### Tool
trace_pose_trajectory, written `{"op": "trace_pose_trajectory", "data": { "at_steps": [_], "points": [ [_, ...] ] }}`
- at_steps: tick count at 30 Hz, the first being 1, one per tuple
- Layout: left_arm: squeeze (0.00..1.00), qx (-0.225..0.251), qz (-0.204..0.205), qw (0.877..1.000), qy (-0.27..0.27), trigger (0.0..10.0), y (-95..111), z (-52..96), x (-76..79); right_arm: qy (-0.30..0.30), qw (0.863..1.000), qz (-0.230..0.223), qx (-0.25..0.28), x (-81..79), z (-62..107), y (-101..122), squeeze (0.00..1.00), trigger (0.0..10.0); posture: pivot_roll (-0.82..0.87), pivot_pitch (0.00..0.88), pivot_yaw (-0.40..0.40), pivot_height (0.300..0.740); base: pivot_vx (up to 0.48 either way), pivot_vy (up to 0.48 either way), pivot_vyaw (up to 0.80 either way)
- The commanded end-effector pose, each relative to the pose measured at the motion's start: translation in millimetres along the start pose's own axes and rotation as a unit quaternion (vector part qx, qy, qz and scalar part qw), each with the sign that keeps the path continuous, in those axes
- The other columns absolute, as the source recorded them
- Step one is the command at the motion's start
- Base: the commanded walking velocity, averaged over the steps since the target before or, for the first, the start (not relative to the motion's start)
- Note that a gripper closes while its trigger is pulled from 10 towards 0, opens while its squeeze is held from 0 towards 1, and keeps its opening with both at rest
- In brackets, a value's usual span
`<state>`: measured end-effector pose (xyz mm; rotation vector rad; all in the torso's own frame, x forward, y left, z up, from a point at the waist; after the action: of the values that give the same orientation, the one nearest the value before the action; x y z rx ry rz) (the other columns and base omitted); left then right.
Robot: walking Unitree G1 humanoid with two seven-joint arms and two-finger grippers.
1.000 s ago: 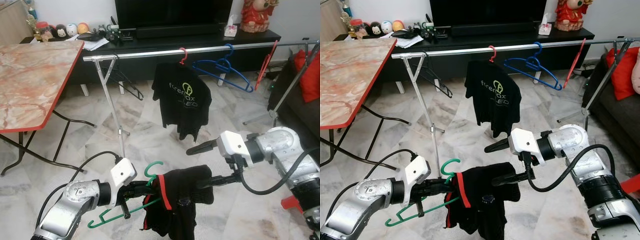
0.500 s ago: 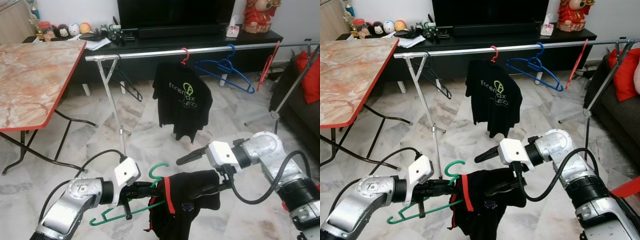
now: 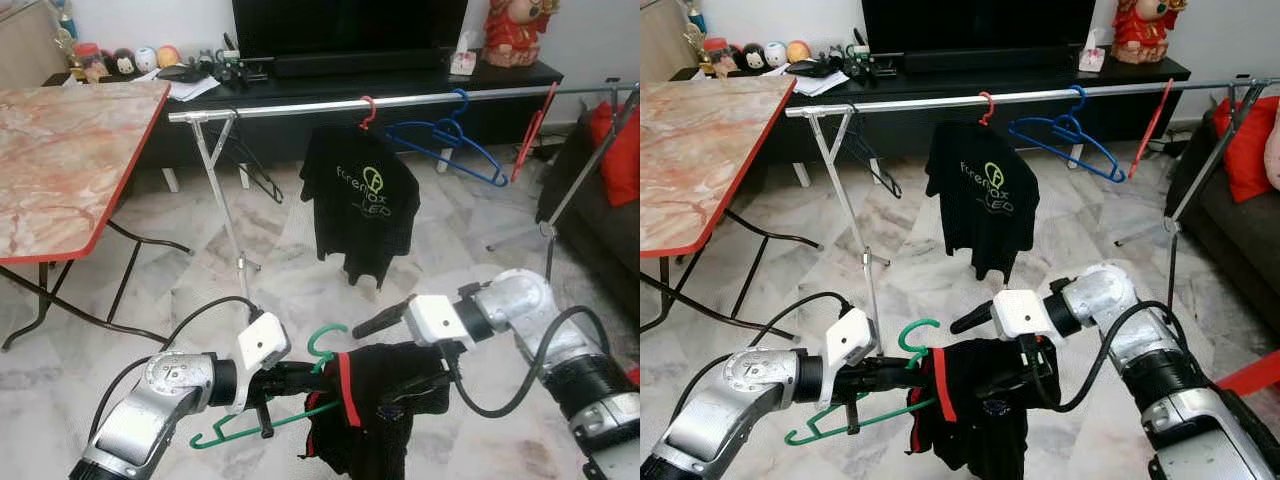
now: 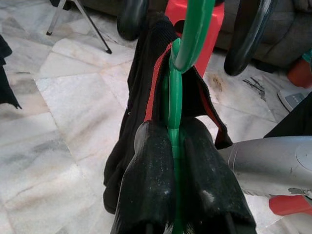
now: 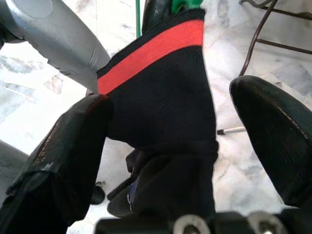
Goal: Hang hanger
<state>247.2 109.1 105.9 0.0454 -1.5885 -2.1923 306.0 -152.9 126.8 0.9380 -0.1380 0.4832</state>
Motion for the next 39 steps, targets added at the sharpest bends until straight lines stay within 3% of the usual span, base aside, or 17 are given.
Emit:
{"op": "trace_pose_trajectory", "data": {
  "at_steps": [1,17,18,19,20,21,23,39],
  "points": [
    [0.00,0.022,-0.028,0.999,-0.014,10.0,16.8,-1.2,4.4,0.005,1.000,0.016,-0.014,5.3,0.8,2.1,0.00,10.0,-0.07,0.000,0.002,0.740,0.000,0.000,0.00],
    [0.00,0.029,-0.037,0.999,-0.017,10.0,24.0,-4.4,5.9,0.019,0.999,0.020,-0.018,4.7,-13.8,-2.5,0.00,9.8,-0.06,0.003,0.000,0.740,0.000,0.000,0.00],
    [0.00,0.030,-0.037,0.999,-0.017,10.0,24.7,-4.8,6.1,0.018,0.999,0.020,-0.020,4.3,-14.1,-3.3,0.00,6.7,-0.06,0.003,0.000,0.740,0.000,0.000,0.00],
    [0.00,0.030,-0.037,0.999,-0.017,10.0,24.8,-5.0,6.2,0.018,0.999,0.019,-0.019,4.3,-14.1,-3.4,0.00,4.7,-0.06,0.003,0.000,0.740,0.000,0.000,0.00],
    [0.00,0.030,-0.037,0.999,-0.017,10.0,24.7,-5.4,6.7,0.017,0.999,0.019,-0.019,4.7,-13.9,-3.6,0.00,3.4,-0.06,0.003,0.000,0.740,0.000,0.000,0.00],
    [0.00,0.030,-0.037,0.999,-0.017,10.0,24.7,-5.4,6.7,0.017,0.999,0.019,-0.019,4.7,-13.9,-3.6,0.00,3.4,-0.06,0.003,0.000,0.740,0.000,0.000,0.00],
    [0.00,0.030,-0.036,0.999,-0.019,10.0,24.5,-5.6,7.3,0.016,1.000,0.019,-0.019,5.7,-13.6,-3.4,0.00,0.0,-0.06,0.006,0.001,0.740,0.000,0.000,0.00],
    [0.00,0.019,-0.040,0.999,-0.022,10.0,22.4,-7.9,7.5,0.023,0.999,0.026,-0.030,9.4,-11.4,-3.8,0.00,0.0,-0.06,0.010,0.006,0.740,0.000,0.000,0.00]
  ]
}}
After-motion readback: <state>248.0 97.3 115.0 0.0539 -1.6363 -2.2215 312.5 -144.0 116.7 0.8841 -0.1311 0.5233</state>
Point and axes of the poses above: a point about 5 cm out from each wrist's last joint towards the gripper, its own z axis pointing back from the gripper into the wrist, its own y axis along the axis of the wrist's last joint, x = y × z, the point moved 1 cm from there along -z, pointing out of the wrist towards the gripper, and after that the axes turned 11 degrees about z, right-handed, at the moved point
